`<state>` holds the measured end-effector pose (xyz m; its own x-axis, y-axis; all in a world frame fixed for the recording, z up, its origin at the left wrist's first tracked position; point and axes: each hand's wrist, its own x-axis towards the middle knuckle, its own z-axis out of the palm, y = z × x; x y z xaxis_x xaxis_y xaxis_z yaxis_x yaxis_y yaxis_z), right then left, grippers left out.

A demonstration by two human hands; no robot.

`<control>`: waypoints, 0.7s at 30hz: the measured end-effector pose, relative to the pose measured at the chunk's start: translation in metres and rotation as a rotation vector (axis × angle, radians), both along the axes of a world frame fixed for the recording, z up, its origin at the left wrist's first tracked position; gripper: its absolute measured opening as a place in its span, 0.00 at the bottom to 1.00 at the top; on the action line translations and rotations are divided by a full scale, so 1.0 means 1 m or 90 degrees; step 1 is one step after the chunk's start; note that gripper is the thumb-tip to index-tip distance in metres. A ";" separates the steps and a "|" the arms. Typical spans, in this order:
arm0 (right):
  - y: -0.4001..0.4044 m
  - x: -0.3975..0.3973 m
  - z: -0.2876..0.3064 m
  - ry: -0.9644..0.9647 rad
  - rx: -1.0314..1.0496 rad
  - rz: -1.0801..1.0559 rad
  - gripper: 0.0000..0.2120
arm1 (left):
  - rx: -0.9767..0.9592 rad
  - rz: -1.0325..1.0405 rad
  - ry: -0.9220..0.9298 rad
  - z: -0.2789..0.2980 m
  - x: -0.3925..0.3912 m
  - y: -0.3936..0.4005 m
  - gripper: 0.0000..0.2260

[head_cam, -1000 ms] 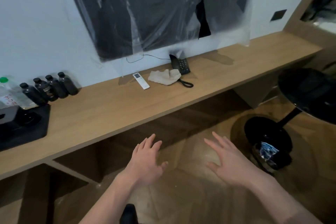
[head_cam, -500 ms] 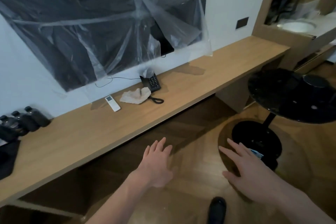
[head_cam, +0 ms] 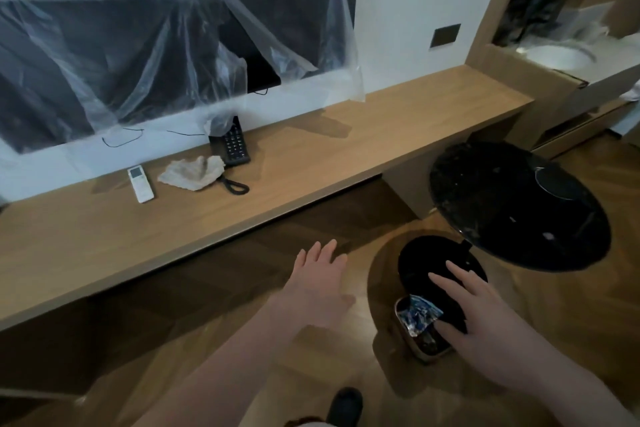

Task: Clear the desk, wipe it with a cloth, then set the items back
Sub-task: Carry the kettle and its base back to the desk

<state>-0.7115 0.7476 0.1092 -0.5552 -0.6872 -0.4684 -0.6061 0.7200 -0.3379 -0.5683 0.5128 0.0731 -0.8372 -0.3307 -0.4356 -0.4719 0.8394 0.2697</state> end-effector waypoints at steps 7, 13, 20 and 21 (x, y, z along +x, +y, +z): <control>0.056 -0.096 -0.016 -0.038 -0.024 0.021 0.35 | -0.002 0.018 0.024 0.009 -0.090 0.061 0.34; 0.107 -0.170 -0.026 -0.089 -0.061 0.063 0.35 | 0.043 0.102 -0.013 0.007 -0.127 0.128 0.35; 0.129 -0.234 -0.025 -0.092 -0.130 0.074 0.32 | 0.076 0.202 0.032 -0.009 -0.148 0.163 0.33; 0.129 -0.243 -0.022 -0.087 -0.143 0.073 0.31 | 0.073 0.212 0.032 -0.010 -0.152 0.164 0.33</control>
<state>-0.9546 0.8769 0.0867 -0.4101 -0.8370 -0.3623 -0.6173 0.5471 -0.5654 -0.7206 0.6769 0.0627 -0.7130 -0.5401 -0.4470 -0.6982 0.6052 0.3824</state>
